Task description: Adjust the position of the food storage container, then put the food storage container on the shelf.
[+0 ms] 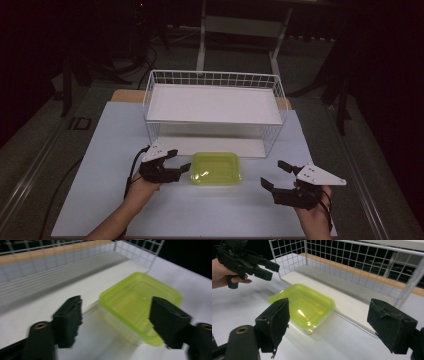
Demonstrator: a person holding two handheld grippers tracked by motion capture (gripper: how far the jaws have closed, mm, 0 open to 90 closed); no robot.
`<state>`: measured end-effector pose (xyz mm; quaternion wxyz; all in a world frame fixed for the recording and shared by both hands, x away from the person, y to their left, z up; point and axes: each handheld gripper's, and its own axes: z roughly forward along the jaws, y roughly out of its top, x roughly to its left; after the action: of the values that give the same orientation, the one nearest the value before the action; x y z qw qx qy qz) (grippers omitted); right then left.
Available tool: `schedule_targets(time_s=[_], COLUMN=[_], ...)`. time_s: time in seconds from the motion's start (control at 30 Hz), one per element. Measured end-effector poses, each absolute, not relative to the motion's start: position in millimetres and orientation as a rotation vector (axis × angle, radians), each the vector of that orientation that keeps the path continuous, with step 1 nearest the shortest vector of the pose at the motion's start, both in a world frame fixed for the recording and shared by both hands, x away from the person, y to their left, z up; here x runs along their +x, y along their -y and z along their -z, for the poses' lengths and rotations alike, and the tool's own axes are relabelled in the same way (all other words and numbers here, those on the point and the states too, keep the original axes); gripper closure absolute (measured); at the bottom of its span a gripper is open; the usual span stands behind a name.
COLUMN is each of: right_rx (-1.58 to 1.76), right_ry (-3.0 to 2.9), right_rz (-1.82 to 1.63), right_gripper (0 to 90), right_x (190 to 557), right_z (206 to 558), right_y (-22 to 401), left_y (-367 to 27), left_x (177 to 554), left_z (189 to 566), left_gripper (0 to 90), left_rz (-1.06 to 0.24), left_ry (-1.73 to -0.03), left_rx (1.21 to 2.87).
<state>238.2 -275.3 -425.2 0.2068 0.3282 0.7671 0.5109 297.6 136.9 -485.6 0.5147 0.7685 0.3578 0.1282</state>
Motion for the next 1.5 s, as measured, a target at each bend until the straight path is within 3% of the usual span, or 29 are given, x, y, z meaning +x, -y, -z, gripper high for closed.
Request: schedule_targets(time_s=[0.07,0.2,0.27,0.47,0.97,1.2,1.37,1.5], right_rx=[0.916,0.944,1.003,1.201,1.696,1.856,1.903,1.943], right_ry=[-2.158,-2.215,-2.242,-2.317,-2.373,-2.395,-2.380,-2.380], right_rz=[-1.418,-1.391,-1.377,-1.419,-1.368,-1.361,-1.332,-1.301], right_gripper=[19.7,18.7,12.6,11.9,24.5,30.8,39.9,57.2], right_x=[243.0,255.5,264.5,288.8,325.8,333.1,337.1,341.3], right_z=[426.4,432.1,435.7,445.2,476.8,492.0,498.6,502.7], right_y=[271.7,263.5,259.3,248.8,234.5,228.8,223.7,220.8], left_y=[-136.6,-130.9,-126.0,-115.3,-111.8,-109.7,-107.9,-105.9], left_x=[298.4,299.7,301.4,308.4,323.0,327.2,331.0,332.1], left_z=[483.5,480.5,478.5,475.8,494.7,505.2,511.8,513.9], left_gripper=[13.1,9.7,9.6,9.7,11.2,17.0,36.1,52.1], left_rz=[-0.240,-0.147,-0.080,0.012,0.214,0.283,0.285,0.273], left_ry=[-0.850,-0.863,-0.878,-0.981,-1.226,-1.316,-1.385,-1.403], left_rx=[1.849,1.825,1.824,1.874,1.818,1.807,1.805,1.819])
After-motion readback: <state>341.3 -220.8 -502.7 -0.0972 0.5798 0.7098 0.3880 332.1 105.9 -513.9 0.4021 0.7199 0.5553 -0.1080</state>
